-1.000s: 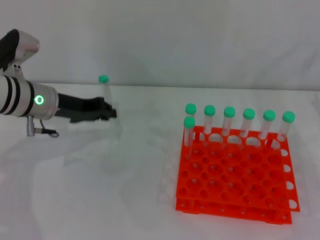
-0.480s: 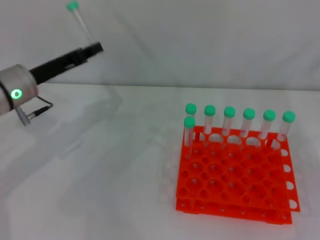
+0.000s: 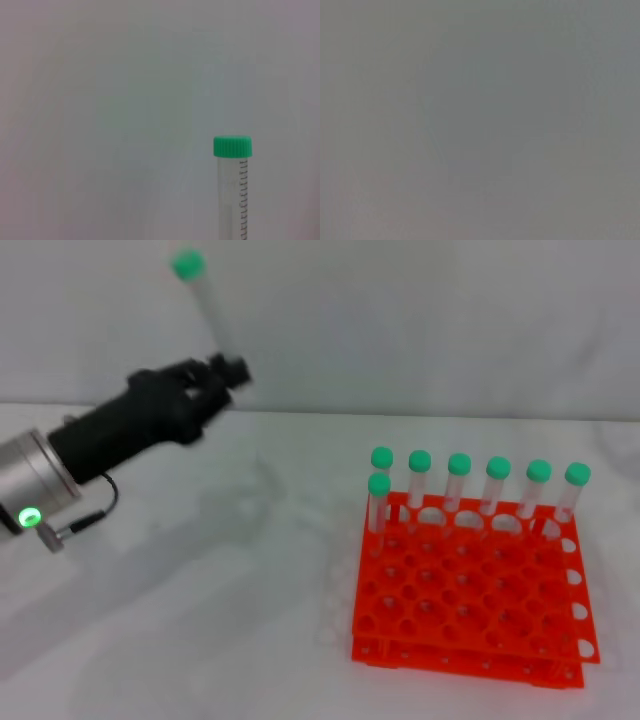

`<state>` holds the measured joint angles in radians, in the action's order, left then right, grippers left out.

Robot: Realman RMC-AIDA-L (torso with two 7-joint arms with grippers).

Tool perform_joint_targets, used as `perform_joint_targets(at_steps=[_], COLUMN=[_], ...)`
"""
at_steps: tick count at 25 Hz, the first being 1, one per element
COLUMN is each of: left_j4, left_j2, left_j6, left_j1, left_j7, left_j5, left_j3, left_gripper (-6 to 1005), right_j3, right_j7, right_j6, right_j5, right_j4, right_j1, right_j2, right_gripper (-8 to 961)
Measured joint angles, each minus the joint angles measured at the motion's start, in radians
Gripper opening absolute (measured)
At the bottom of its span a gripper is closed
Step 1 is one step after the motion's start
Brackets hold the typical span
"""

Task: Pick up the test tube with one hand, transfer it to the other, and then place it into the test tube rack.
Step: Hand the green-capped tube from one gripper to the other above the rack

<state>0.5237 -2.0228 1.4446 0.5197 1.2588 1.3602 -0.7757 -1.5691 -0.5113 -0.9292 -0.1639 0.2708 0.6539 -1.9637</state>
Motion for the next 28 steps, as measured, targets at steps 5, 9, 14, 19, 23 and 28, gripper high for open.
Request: perform_joint_targets(at_steps=[5, 9, 14, 19, 23, 28], left_j4=[-0.005, -0.011, -0.011, -0.011, -0.012, -0.013], left_j2=[-0.003, 0.001, 0.000, -0.008, -0.024, -0.046], left_j6=[0.072, 0.073, 0.068, 0.065, 0.045, 0.012], left_j1=[0.016, 0.046, 0.071, 0.100, 0.125, 0.149], left_j7=[-0.072, -0.071, -0.079, -0.086, -0.087, -0.090], left_j5=[0.112, 0.213, 0.256, 0.292, 0.316, 0.356], left_j3=[0.000, -0.002, -0.002, -0.002, -0.008, -0.018], left_gripper=[224, 226, 230, 233, 236, 240], right_j3=[0.000, 0.004, 0.005, 0.007, 0.006, 0.003], right_j7=[-0.291, -0.499, -0.657, -0.689, -0.690, -0.686], right_j6=[-0.107, -0.259, -0.444, -0.497, -0.484, -0.444], right_j5=[0.296, 0.479, 0.693, 0.834, 0.877, 0.883], right_j4=[0.097, 0.116, 0.110, 0.114, 0.116, 0.117], right_j1=[-0.039, -0.049, -0.041, -0.026, -0.011, 0.004], right_j2=[0.066, 0.138, 0.215, 0.206, 0.168, 0.128], right_gripper=[869, 868, 865, 862, 860, 858])
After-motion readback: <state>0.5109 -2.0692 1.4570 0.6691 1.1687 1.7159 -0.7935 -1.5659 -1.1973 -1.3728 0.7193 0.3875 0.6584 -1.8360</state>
